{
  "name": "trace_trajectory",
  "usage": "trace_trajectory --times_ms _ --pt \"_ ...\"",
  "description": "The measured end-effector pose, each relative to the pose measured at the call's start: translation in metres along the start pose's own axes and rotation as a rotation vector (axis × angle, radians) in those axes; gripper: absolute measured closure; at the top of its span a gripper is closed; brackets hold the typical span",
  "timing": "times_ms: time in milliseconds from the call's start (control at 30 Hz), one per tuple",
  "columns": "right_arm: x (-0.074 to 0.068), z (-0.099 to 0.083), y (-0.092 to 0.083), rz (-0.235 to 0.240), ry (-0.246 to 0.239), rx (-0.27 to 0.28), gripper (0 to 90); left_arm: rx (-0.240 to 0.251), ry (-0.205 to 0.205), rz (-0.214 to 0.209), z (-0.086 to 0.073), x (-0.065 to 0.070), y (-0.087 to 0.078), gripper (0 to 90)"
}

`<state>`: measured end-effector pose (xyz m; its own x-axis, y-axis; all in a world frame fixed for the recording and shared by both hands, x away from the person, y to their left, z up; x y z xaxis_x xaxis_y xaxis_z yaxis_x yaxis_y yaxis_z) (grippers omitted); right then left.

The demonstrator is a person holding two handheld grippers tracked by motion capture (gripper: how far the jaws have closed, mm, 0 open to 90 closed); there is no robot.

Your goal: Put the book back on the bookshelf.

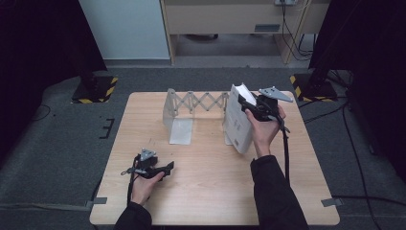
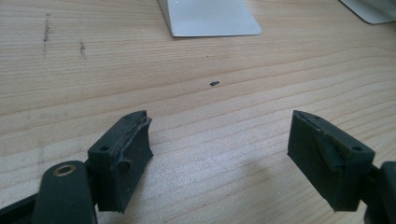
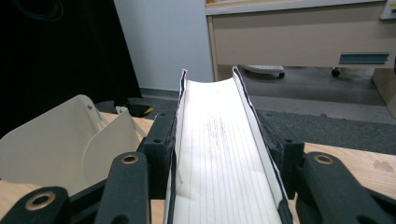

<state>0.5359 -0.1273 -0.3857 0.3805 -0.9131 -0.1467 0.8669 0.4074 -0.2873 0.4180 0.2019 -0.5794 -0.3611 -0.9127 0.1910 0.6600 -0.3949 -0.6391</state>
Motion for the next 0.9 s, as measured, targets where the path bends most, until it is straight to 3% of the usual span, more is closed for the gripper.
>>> trace_trajectory --times_ms 200,500,667,900 --pt "0.001 0.002 0.018 -0.051 -0.023 -0.006 53.2 0.002 -0.004 -0.002 0.000 0.000 0.000 20.5" --pt "-0.001 0.000 0.042 -0.081 -0.027 -0.026 53.2 0.001 -0.005 -0.003 0.000 0.000 0.000 20.6" --pt "0.000 0.000 0.049 -0.112 -0.024 -0.003 53.2 0.000 -0.003 -0.004 0.000 0.000 0.000 20.6" --pt "-0.005 -0.005 0.056 -0.129 -0.029 -0.019 53.2 0.000 -0.002 -0.004 0.000 0.000 0.000 20.7"
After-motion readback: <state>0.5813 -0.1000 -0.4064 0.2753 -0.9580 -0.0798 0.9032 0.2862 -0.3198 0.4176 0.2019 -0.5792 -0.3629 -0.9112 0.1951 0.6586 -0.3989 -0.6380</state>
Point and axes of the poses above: each handheld gripper's, and its own axes: y roughly forward along the jaws, z roughly out of its top, x roughly to its right, the point moved 7 cm from there along y, roughly forward along the jaws, and after that the axes turned 1 degree about -x, right-handed, at the moved point
